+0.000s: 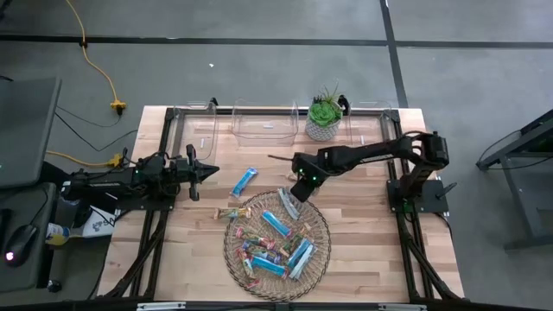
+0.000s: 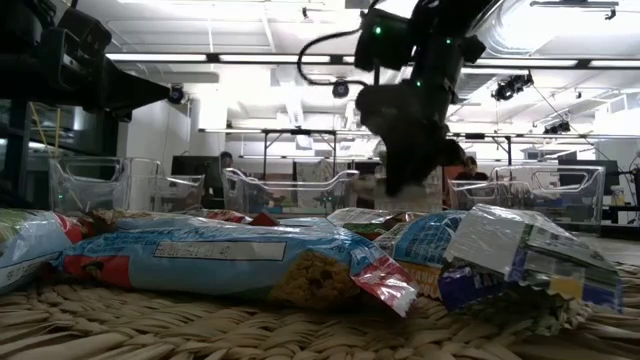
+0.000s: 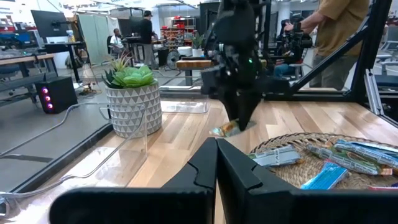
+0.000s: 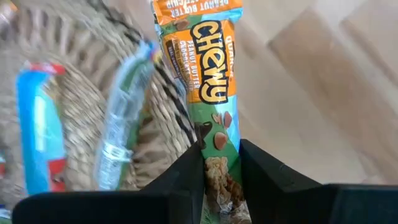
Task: Pick and place Granola Bars by type
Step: Put the yellow granola bar into the right transparent bin
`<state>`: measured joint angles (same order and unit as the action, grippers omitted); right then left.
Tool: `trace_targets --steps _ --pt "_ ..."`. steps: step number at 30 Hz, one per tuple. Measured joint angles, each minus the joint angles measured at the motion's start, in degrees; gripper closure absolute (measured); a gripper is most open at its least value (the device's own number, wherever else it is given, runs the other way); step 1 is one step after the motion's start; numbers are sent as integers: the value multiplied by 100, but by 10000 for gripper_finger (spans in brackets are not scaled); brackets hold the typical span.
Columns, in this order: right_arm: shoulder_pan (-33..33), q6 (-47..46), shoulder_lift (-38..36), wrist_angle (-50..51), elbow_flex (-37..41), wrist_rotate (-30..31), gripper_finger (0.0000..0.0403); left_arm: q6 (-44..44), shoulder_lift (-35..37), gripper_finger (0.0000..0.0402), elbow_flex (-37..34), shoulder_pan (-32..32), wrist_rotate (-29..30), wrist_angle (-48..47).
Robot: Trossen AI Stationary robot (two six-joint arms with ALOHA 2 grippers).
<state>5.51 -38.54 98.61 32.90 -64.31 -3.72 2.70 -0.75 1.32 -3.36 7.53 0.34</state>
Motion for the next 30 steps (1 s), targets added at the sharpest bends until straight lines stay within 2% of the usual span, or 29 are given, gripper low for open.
trace_targets --steps 11,20,30 --pt "49 193 -718 -1254 -12 72 325 -1 -1 399 0 0 0 -1" --pt "49 648 -1301 -2504 -13 30 325 0 0 399 -1 0 1 -1" --pt "47 1300 -2191 -3345 -13 66 325 0 -1 399 -1 0 1 -1"
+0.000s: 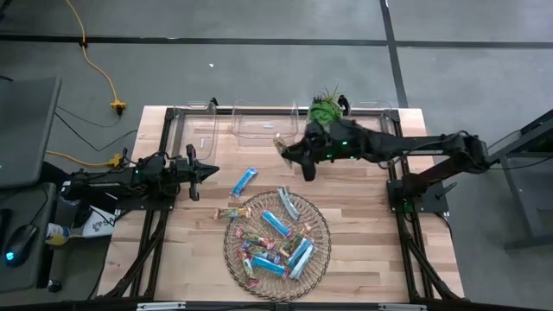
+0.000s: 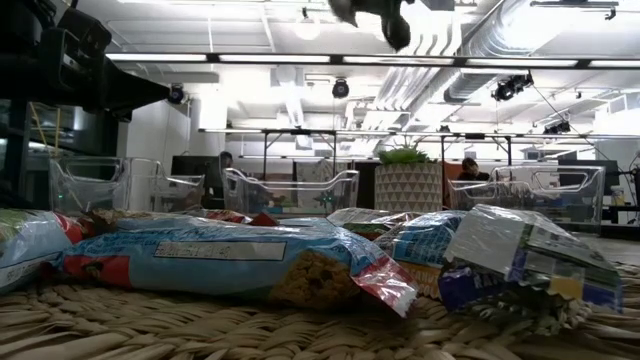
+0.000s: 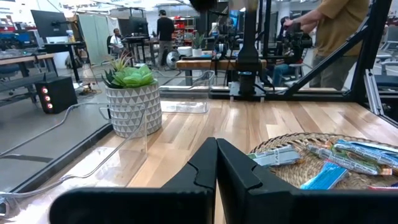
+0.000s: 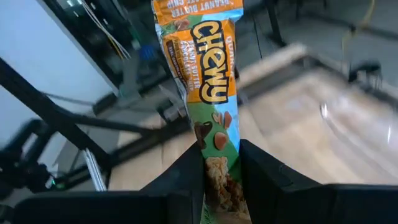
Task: Pick and place Granola Bars by type
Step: Put the yellow granola bar into the right transparent bin
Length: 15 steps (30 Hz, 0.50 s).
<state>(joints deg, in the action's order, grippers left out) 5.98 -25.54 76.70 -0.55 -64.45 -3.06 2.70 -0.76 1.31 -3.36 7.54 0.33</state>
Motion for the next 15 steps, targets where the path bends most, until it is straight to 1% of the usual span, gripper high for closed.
trace_targets --steps 3,9,15 --pt "0 194 -306 -238 0 153 325 0 0 399 0 0 0 0" --pt "-2 695 -920 -461 0 829 325 -2 1 399 -1 0 -1 1" --pt "-2 1431 -1479 -713 -2 1852 325 0 1 399 -1 0 -1 -1"
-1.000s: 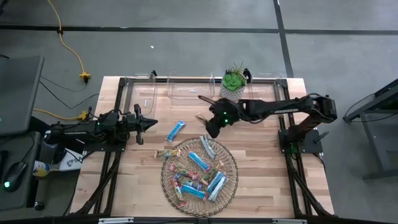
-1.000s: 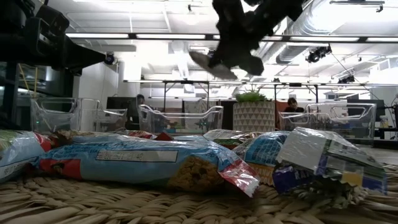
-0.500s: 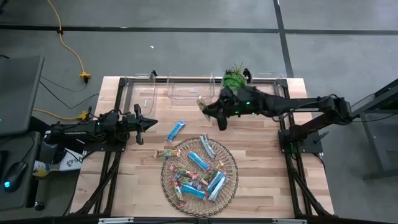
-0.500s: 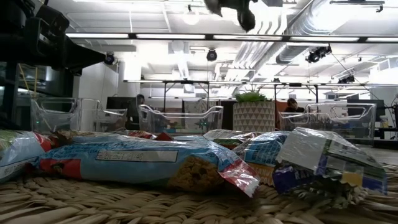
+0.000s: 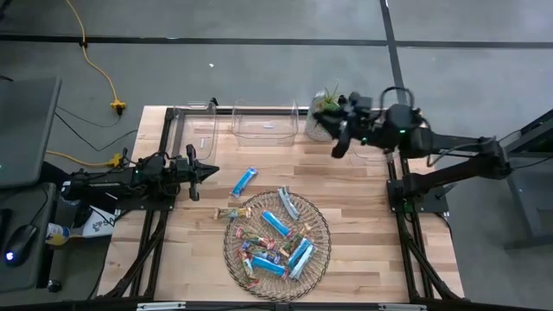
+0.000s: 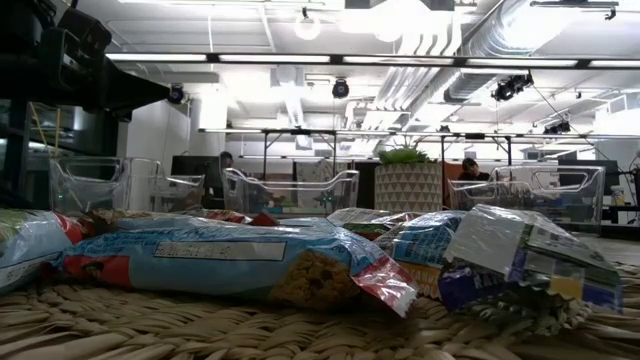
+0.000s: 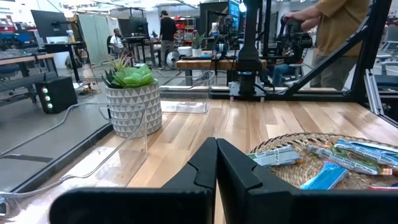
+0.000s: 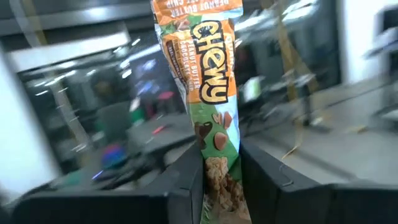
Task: Pick and place Granola Bars by type
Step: Put the yellow granola bar into the right transparent bin
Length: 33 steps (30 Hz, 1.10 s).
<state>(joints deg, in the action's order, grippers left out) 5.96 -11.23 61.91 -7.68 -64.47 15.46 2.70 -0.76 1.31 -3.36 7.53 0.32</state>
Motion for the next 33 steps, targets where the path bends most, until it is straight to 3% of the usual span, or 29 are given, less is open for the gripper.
trace_targets --steps 7,15,19,29,33 --pt "0 1019 -248 301 -421 1595 325 0 0 399 1 0 1 0" --pt "0 1710 221 2294 -2075 4153 325 0 0 399 0 0 0 2" --pt "41 2158 583 2927 -2906 5070 325 0 1 399 2 0 2 1" --pt "443 3101 1047 2975 -3992 6756 325 0 0 399 -1 0 0 1" --pt "657 3232 1047 2972 -4091 7018 325 0 0 399 2 0 2 0"
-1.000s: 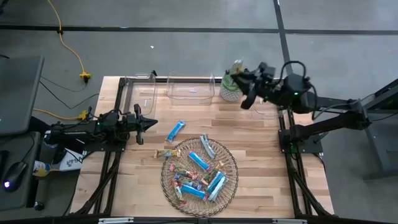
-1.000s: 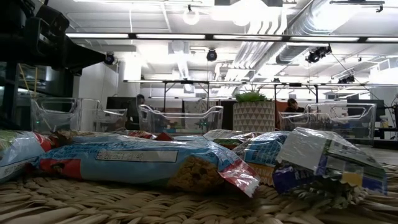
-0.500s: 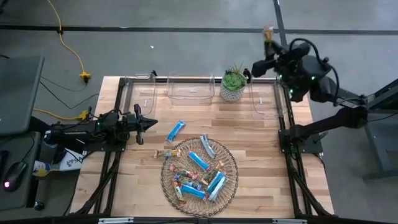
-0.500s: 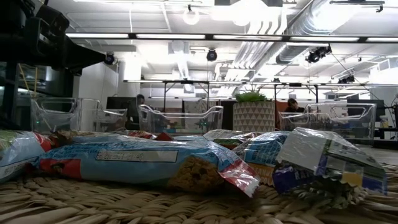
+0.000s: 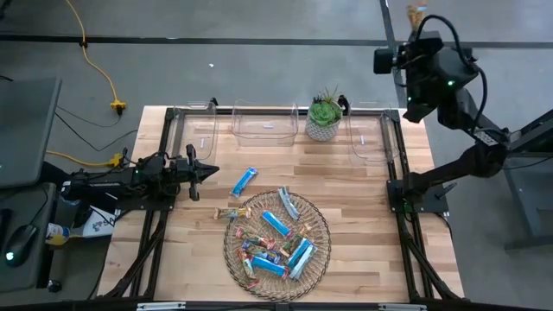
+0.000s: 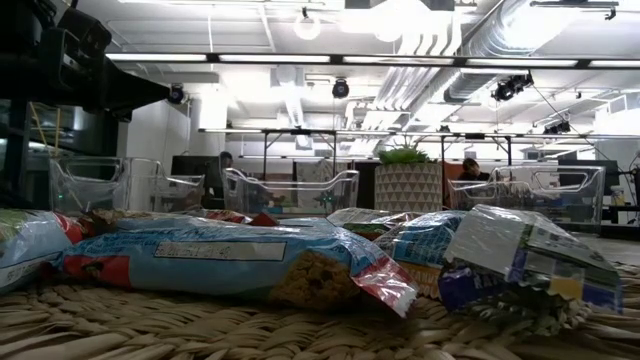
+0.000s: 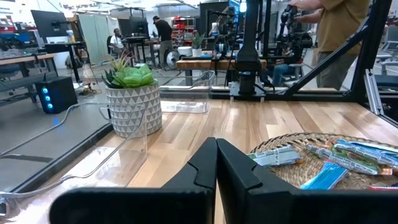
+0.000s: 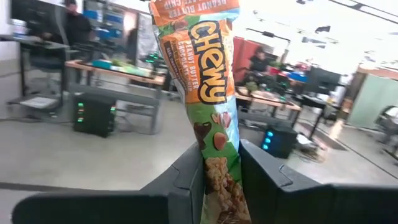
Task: Pick and place Granola Bars by type
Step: Put the yellow granola bar into the right transparent bin
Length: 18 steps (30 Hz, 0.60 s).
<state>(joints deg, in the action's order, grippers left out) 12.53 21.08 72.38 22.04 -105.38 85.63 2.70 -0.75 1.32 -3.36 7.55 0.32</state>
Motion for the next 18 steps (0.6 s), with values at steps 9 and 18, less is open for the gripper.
trace_targets --steps 9,18 --pt "213 61 -4 -18 -77 144 325 0 -2 399 0 0 0 0" --pt "217 44 -4 -48 -76 145 325 0 0 399 0 0 -2 0"
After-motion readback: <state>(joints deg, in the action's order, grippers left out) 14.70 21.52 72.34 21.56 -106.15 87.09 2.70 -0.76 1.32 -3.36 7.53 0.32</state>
